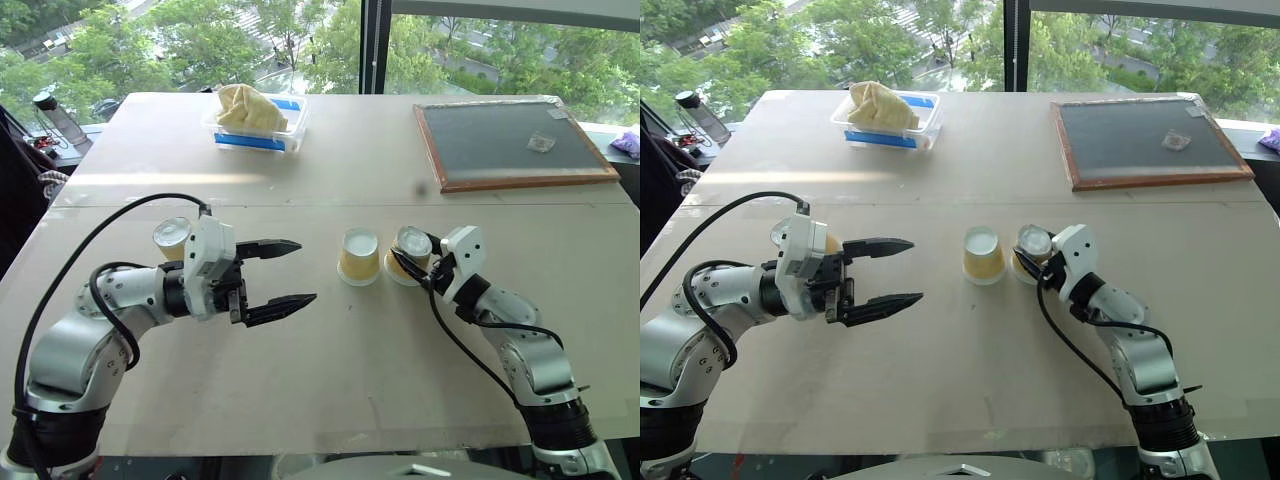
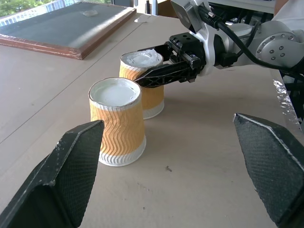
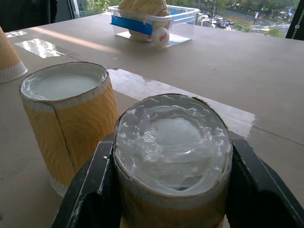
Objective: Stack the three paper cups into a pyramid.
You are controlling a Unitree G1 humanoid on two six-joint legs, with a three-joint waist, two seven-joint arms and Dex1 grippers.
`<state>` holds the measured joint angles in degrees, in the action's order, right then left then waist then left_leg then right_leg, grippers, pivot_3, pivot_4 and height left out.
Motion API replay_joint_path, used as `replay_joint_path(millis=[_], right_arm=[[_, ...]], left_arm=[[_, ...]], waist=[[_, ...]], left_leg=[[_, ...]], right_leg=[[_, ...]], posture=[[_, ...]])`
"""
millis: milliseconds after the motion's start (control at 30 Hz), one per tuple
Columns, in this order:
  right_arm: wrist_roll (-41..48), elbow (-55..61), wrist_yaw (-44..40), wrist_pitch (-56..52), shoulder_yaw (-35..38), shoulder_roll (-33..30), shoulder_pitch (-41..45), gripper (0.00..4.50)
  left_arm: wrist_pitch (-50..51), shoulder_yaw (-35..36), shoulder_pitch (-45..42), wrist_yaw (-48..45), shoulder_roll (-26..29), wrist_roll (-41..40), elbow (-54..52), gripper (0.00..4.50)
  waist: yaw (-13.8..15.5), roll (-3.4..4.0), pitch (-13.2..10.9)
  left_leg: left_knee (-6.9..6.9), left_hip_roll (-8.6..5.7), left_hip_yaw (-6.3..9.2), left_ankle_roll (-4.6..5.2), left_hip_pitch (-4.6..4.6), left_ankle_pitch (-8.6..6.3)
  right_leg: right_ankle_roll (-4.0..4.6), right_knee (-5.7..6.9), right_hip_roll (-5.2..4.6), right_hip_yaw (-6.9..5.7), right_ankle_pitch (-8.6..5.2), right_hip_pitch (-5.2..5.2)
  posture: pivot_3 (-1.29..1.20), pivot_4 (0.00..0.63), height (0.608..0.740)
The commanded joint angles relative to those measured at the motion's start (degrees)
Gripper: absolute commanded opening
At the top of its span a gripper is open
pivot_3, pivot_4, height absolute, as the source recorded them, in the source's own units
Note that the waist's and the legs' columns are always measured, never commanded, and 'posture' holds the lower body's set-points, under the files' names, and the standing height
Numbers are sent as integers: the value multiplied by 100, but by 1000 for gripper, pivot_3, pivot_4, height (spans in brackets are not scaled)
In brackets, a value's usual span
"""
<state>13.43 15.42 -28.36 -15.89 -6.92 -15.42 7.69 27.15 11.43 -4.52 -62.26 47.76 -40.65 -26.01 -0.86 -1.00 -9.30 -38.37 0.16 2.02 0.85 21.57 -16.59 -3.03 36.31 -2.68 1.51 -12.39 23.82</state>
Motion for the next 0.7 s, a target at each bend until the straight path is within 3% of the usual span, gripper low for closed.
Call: replay_joint_path(millis=[33,100,233,533,633,700], right_arm=[[43,197,-19,-47,-14,-1,12,3696],[56,213,-3,-37,43,-9,2,4393],[226,430,-45,-74,240,-86,-127,4393],[997,1405,-663,-326,992,-974,-1121,4393],[1615,1727,-1676,-232,1474,-1666,-1899,4393],[1850,1715,-2437,451,1641,-1824,-2213,4393]], left_arm=[[-123,134,-68,-20,27,-23,-101,4500],[-142,121,-80,-30,21,-9,-79,4500],[-224,191,-35,22,-76,-49,-95,4500],[-611,1000,880,995,-1073,-246,-407,4500],[-1389,1238,1343,2173,-2094,591,-210,4500],[-2129,1078,1769,2606,-2447,1636,-83,4500]], waist=[[0,0,0],[1,0,0],[3,0,0],[10,-1,1],[31,10,5],[43,-13,11]], left_leg=[[0,0,0,0,0,0],[0,0,0,0,0,0],[0,0,0,0,1,0],[0,4,10,0,1,0],[-1,9,11,1,-1,-1],[0,8,9,2,-7,-1]], right_leg=[[0,0,0,0,0,0],[0,0,0,0,0,0],[0,0,0,0,0,0],[-1,-5,-7,5,1,0],[-2,-8,-9,5,1,-4],[-2,-19,-11,3,1,-20]], posture=[[0,150,740],[0,150,740],[0,150,740],[0,150,740],[0,150,740],[0,150,740]])
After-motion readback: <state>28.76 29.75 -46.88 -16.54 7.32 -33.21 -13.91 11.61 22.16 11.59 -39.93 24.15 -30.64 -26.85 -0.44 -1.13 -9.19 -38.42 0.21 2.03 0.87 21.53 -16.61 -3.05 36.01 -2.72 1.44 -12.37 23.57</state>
